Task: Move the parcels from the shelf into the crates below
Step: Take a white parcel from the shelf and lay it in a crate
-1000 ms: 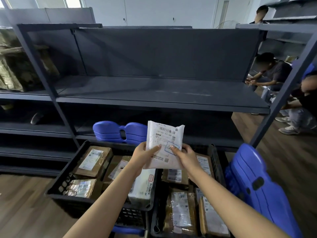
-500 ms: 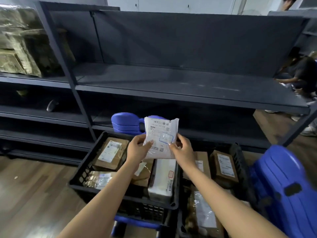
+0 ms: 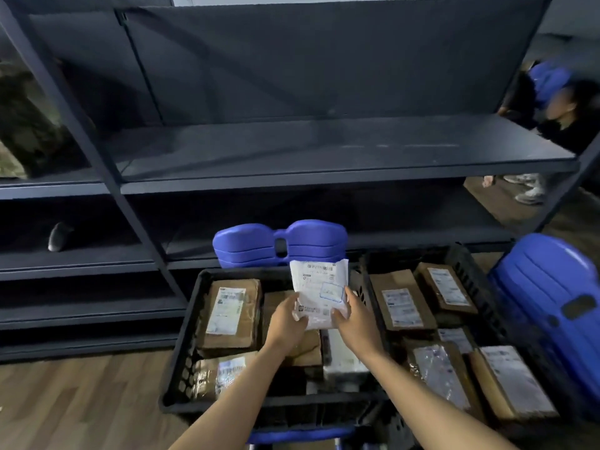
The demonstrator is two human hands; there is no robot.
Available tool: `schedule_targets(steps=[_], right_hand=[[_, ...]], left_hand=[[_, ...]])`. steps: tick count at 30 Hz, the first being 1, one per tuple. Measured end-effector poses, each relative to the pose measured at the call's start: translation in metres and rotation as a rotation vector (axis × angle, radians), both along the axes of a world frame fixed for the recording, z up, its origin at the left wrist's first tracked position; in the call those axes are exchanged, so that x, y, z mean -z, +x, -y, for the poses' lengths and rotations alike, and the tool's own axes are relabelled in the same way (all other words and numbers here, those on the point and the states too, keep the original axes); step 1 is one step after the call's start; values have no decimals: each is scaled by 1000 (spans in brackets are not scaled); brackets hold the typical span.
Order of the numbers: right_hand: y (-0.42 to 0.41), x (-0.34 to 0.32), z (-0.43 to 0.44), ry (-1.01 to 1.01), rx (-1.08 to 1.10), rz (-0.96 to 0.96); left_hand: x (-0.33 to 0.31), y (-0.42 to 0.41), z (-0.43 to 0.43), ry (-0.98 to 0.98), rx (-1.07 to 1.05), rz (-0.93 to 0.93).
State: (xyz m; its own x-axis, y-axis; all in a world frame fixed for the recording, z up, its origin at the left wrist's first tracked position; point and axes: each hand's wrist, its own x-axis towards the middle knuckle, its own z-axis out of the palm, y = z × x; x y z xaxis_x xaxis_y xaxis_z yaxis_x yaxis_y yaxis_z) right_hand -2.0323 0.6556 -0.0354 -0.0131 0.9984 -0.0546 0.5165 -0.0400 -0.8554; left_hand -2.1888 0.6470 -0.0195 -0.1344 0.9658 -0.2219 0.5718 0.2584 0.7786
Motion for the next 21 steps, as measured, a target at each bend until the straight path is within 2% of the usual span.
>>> schedule_targets(steps=[10,16,21], right_hand=[[14,75,-17,-58,-31,280],[20,107,-27,-135,-17,344],[26,119,-41,-192,-86,442]], left_hand=[[63,22,-12,-106,217,-113],[95,37,-28,-135,283,-184],[117,45,-40,-180,361,-287]])
